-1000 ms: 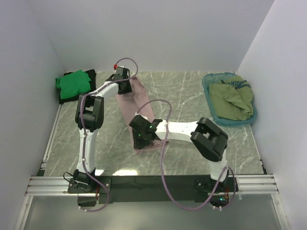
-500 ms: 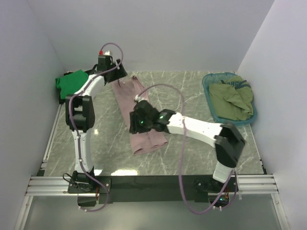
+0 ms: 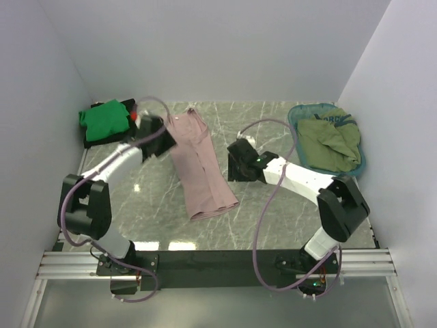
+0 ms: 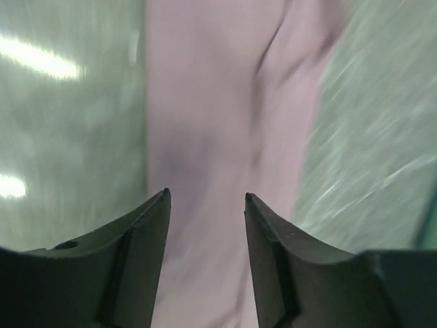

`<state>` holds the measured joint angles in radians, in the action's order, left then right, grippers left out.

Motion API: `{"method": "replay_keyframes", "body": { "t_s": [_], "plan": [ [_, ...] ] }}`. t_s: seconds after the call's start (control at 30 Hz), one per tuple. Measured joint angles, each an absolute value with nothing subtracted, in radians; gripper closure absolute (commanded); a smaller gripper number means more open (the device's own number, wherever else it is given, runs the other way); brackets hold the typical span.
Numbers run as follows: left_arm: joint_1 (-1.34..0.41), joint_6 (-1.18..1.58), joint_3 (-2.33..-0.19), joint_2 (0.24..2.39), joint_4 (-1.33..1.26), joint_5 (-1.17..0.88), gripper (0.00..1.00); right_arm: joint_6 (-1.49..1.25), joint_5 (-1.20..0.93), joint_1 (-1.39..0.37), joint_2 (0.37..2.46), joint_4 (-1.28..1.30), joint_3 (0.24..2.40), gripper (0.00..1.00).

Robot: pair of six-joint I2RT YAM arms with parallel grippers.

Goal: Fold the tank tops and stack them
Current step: Fold the tank top

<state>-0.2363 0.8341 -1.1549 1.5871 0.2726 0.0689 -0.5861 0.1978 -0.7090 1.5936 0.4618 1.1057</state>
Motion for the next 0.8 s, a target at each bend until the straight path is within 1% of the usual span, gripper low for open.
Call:
{"method": "replay_keyframes", "body": {
  "t_s": [0.07, 0.1, 0.2, 0.33, 0.47, 0.57, 0.63, 0.73, 0.77, 0.8],
  "plan": [
    [-0.313, 0.863, -1.013, 1.56, 0.284, 0.076, 0.43, -0.574, 0.176, -0.709, 1.624, 0.446, 1.059, 0.42],
    [-0.349, 0.878, -0.953, 1.549, 0.298, 0.074, 0.38, -0.568, 0.166, -0.709, 1.637, 0.435, 1.039, 0.42],
    [-0.442, 0.907, -0.823, 1.497, 0.329, 0.059, 0.33, -0.554, 0.132, -0.709, 1.664, 0.4, 0.992, 0.42],
    [-0.503, 0.957, -0.725, 1.409, 0.321, 0.036, 0.33, -0.549, 0.068, -0.709, 1.671, 0.313, 0.93, 0.42],
    [-0.556, 1.0, -0.697, 1.385, 0.314, 0.035, 0.35, -0.554, 0.022, -0.709, 1.66, 0.209, 0.888, 0.42],
    [-0.589, 1.021, -0.69, 1.388, 0.312, 0.035, 0.4, -0.562, -0.004, -0.709, 1.653, 0.144, 0.86, 0.43],
    [-0.605, 1.035, -0.69, 1.398, 0.307, 0.035, 0.47, -0.571, -0.018, -0.711, 1.65, 0.11, 0.846, 0.43],
    [-0.617, 1.048, -0.69, 1.418, 0.314, 0.046, 0.64, -0.583, -0.025, -0.719, 1.644, 0.074, 0.827, 0.43],
    [-0.618, 1.054, -0.69, 1.421, 0.32, 0.051, 0.72, -0.587, -0.026, -0.722, 1.639, 0.061, 0.817, 0.43],
    [-0.618, 1.062, -0.69, 1.422, 0.327, 0.056, 0.76, -0.588, -0.027, -0.725, 1.634, 0.049, 0.807, 0.43]
  ]
}}
